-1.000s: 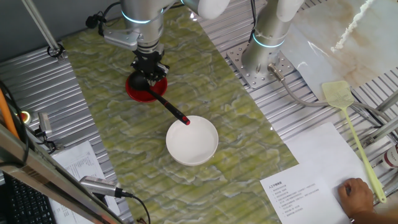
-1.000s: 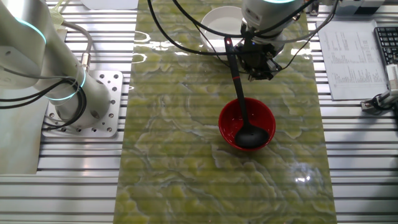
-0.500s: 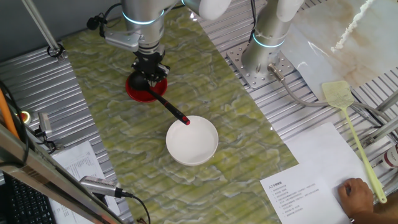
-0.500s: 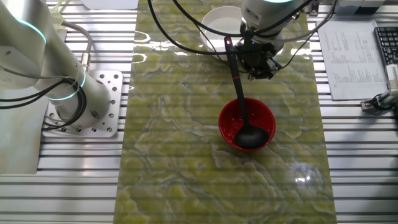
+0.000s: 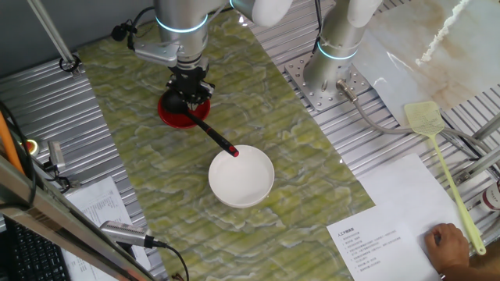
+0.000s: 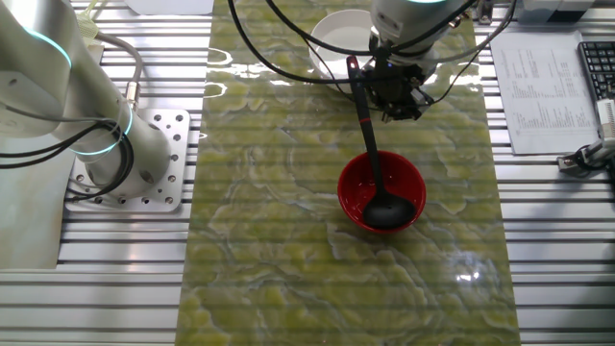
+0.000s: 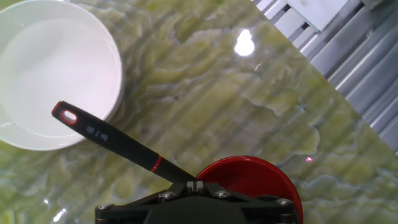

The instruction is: Scoop water with a large spoon from one bowl to another

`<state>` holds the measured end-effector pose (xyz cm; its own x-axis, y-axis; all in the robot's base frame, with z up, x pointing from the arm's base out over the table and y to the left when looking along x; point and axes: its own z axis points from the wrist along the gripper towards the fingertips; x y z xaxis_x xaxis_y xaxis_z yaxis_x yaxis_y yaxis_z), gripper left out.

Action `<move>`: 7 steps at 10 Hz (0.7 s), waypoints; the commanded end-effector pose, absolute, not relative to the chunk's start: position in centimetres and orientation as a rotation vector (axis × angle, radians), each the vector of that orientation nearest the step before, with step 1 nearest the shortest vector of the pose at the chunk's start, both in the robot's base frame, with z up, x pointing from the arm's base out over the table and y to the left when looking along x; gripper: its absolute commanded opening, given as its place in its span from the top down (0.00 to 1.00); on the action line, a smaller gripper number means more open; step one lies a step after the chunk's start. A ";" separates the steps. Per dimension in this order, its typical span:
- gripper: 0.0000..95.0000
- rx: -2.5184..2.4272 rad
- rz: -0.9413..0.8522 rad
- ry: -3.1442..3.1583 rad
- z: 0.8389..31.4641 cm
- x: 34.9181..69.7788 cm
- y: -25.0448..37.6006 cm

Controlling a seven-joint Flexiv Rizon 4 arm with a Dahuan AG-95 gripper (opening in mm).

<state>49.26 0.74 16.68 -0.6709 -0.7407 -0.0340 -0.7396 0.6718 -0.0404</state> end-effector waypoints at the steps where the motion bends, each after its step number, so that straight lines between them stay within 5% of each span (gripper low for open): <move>1: 1.00 -1.338 -0.037 2.787 16.6 49.3 0.9; 7: 1.00 -1.549 -0.045 2.678 16.0 49.1 2.2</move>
